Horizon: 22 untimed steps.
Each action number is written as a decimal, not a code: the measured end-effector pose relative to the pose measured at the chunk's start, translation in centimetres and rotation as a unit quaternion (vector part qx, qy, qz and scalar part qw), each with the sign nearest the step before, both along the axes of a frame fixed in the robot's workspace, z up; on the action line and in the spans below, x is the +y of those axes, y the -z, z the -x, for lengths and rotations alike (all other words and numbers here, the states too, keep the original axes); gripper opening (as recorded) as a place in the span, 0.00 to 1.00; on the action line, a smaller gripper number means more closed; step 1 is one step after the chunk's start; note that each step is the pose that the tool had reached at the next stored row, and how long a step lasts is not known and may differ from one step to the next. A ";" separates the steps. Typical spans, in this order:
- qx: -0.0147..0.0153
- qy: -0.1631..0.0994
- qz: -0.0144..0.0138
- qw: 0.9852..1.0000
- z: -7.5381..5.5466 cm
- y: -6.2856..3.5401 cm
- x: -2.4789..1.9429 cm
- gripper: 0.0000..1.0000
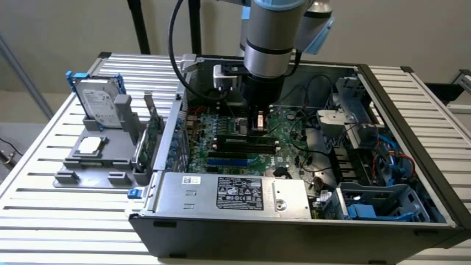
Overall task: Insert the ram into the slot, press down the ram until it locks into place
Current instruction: 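Insert the ram into the slot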
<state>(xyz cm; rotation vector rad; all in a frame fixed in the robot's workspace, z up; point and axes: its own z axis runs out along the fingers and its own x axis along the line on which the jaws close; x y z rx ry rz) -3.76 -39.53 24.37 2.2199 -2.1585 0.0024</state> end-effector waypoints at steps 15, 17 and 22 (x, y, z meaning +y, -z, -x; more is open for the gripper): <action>0.000 0.000 -0.003 1.000 -0.2 0.52 0.00 0.13; -0.001 0.000 -0.004 1.000 -0.2 0.60 0.00 0.13; -0.003 0.000 -0.008 1.000 -0.3 0.89 0.00 0.13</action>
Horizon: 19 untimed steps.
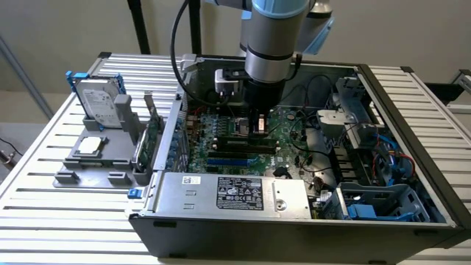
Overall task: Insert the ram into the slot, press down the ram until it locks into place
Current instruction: 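Insert the ram into the slot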
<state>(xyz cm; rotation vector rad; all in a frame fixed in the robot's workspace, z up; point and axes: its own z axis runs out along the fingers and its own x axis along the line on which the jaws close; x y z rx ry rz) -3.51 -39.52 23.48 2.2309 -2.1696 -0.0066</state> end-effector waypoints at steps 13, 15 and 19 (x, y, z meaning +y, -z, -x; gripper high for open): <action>-0.002 0.006 0.002 1.000 0.1 0.12 -0.01 0.13; -0.004 0.009 0.002 1.000 0.2 0.14 0.00 0.13; -0.012 0.013 0.002 1.000 0.5 0.16 0.00 0.13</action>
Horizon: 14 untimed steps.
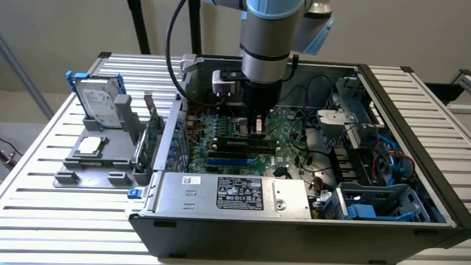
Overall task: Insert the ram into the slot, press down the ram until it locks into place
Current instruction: 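Insert the ram into the slot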
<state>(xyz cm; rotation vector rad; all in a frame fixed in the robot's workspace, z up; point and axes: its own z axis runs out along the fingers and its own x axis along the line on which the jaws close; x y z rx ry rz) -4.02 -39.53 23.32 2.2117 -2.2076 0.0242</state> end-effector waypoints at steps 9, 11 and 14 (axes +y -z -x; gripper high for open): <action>-0.005 0.000 0.004 1.000 0.1 0.03 0.09 0.13; -0.005 0.000 0.004 1.000 0.1 0.04 0.15 0.13; -0.005 0.000 0.005 1.000 0.2 0.09 0.20 0.13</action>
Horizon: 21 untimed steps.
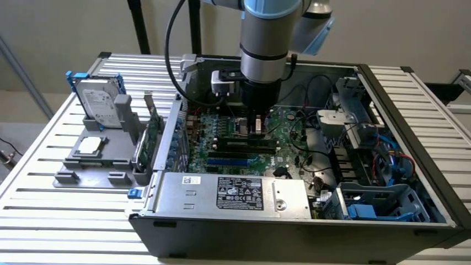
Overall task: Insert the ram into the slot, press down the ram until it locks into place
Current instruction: 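Insert the ram into the slot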
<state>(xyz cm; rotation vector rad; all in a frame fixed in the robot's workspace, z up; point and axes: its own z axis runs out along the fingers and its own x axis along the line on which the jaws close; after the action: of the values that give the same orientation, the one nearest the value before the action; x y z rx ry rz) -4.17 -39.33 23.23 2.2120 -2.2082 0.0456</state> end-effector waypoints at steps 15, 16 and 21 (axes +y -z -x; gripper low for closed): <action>-0.003 0.002 0.000 1.000 0.1 0.21 0.04 0.13; -0.003 0.002 0.000 1.000 0.1 0.23 0.04 0.13; -0.005 0.003 0.000 1.000 0.2 0.32 0.05 0.13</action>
<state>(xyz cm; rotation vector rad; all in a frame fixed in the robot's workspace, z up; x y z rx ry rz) -4.38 -39.28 22.90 2.2099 -2.2196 0.0565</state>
